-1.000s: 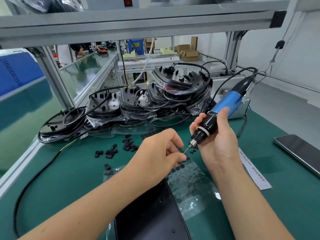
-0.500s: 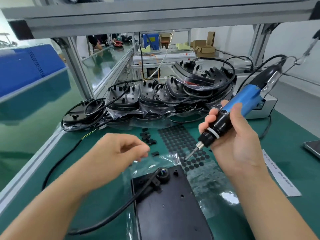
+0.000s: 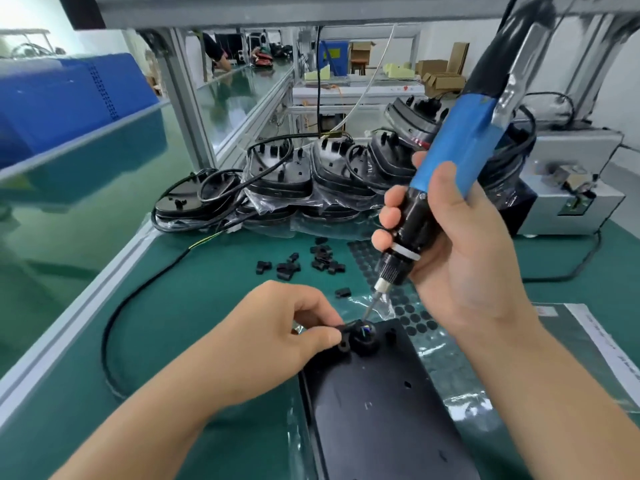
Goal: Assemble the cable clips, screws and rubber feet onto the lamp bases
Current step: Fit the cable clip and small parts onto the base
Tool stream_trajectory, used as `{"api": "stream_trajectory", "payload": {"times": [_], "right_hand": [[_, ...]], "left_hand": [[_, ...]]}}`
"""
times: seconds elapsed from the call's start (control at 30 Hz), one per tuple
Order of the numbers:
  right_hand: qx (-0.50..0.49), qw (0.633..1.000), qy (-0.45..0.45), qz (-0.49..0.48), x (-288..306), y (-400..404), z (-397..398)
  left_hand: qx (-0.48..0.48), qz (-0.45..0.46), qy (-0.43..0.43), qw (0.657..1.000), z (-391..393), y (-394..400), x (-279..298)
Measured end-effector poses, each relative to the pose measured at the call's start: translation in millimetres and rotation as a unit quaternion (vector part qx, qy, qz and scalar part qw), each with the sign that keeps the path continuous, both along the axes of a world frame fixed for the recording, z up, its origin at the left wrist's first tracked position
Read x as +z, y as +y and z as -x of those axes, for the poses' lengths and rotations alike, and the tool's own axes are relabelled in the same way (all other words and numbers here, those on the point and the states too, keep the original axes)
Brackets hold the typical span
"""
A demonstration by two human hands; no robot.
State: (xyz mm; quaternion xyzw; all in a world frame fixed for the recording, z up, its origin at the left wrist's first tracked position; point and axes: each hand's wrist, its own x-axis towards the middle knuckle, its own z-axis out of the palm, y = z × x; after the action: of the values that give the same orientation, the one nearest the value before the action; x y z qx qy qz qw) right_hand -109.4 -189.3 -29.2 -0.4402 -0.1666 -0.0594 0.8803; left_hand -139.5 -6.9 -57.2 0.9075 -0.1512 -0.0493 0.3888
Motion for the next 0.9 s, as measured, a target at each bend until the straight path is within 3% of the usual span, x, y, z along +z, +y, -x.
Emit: {"api": "stream_trajectory", "payload": {"times": [0.57,0.9], "right_hand": [[-0.068,0.988,-0.106,0.093,-9,20,19],[-0.034,0.974,-0.177,0.134,-11,26,25]], "left_hand": [[-0.004,0.022,0.037,0.999,-11,1,2],[-0.012,0.058,0.068,0.996,-17,3,-1]]}}
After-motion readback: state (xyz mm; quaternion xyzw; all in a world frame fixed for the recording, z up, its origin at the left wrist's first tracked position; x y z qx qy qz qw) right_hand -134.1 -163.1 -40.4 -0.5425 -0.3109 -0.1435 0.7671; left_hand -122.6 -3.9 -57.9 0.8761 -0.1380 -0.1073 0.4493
